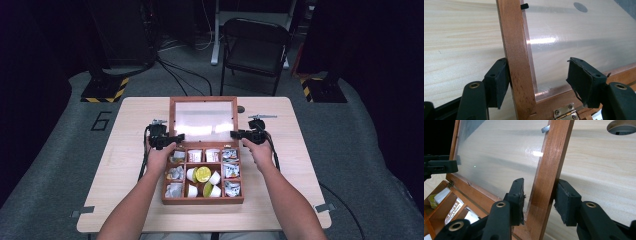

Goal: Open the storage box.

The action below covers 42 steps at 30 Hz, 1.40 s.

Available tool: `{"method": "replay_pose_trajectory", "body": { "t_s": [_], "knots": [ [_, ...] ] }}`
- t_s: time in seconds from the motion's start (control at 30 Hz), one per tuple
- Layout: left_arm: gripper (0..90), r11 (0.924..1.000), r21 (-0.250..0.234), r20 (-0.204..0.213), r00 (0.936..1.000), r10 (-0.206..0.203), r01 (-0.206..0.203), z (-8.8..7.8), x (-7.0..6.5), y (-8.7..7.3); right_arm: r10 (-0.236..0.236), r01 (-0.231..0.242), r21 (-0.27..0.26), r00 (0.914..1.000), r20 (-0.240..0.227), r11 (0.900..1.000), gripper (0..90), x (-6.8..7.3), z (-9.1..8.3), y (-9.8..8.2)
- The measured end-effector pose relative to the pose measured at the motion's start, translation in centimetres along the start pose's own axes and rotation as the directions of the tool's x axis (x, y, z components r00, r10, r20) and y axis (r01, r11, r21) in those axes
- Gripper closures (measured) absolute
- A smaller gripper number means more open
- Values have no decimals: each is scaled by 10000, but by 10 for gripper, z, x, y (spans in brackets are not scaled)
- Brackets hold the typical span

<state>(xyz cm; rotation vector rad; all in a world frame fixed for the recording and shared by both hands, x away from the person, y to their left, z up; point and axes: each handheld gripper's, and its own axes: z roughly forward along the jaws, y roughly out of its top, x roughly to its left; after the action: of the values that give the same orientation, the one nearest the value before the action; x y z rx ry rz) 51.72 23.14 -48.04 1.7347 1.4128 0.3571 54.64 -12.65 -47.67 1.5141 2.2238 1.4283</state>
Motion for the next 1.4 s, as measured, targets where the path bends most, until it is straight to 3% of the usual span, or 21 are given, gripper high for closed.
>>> {"method": "replay_pose_trajectory", "body": {
  "t_s": [0.9, 1.0, 1.4],
  "knots": [
    [337, 9979, 298, 243, 9980, -586, 579, 7, 7, -2, 904, -903, 262, 9959, -4, 9956, 593, -8, 7, -3],
    [338, 9960, 394, 344, 9961, -814, 801, 8, 8, -2, 984, -985, 334, 9951, 50, 9946, 593, -8, 7, -3],
    [337, 9948, 552, 459, 9951, -876, 851, 9, 11, -2, 1369, -1366, 412, 9906, -38, 9898, 595, -11, 8, -4]
  ]
}}
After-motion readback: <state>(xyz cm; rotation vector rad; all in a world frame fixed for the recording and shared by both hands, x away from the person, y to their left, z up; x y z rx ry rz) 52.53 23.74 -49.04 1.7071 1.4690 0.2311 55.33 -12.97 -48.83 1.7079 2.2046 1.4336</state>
